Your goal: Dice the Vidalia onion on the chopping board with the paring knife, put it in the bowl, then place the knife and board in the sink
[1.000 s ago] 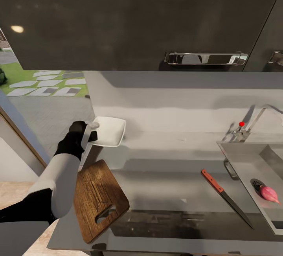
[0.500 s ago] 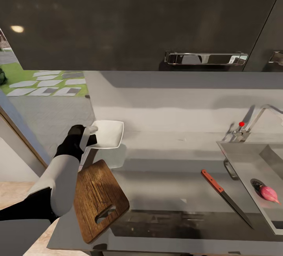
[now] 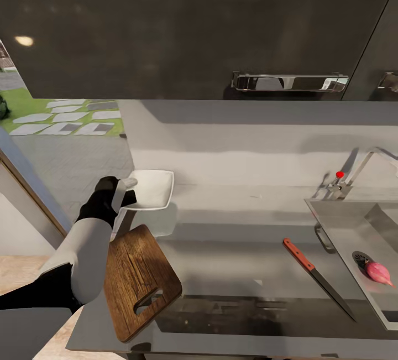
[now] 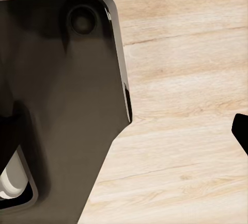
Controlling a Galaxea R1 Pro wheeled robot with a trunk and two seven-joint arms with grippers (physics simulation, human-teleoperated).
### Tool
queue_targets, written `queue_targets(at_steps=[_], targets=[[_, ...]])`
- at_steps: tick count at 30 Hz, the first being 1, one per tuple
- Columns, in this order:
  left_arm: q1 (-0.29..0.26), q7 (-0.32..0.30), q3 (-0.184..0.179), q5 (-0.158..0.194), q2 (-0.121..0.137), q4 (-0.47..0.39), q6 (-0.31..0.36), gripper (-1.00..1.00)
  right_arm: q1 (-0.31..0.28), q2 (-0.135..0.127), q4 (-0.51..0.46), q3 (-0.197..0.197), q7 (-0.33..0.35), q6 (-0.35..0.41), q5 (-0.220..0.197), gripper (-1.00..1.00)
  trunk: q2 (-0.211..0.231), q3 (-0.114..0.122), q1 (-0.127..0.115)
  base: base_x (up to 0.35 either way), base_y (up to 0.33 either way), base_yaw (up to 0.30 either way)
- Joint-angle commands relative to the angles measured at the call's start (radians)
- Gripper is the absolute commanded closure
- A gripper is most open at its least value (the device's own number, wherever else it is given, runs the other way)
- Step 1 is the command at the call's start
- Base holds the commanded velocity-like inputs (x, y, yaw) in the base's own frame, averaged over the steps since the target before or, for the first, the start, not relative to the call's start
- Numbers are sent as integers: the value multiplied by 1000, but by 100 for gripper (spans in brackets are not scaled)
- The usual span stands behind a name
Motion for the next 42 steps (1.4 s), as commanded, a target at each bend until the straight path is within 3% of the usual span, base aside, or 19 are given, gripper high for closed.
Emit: queue_targets(at_steps=[1,15,24,42], targets=[[-1,-5,6,-8,-1,1,4,100,-1,0,1,-3,1,-4,-3,-100,-2,-2,1,0,0,0],[-1,-5,7,-8,-1,42,-1,100,-1,1,1,-4,1,-4,-3,-100,-2,-2,1,0,0,0],[-1,-5,9,-8,0,81,-63,100,-1,2,1,-4,1,-4,-3,-100,-2,-2,1,0,0,0],[-1,-5,9,-8,2,85,-68,100,-1,-1,1,-4,5,-4,-2,-100,-2,-2,1,0,0,0]])
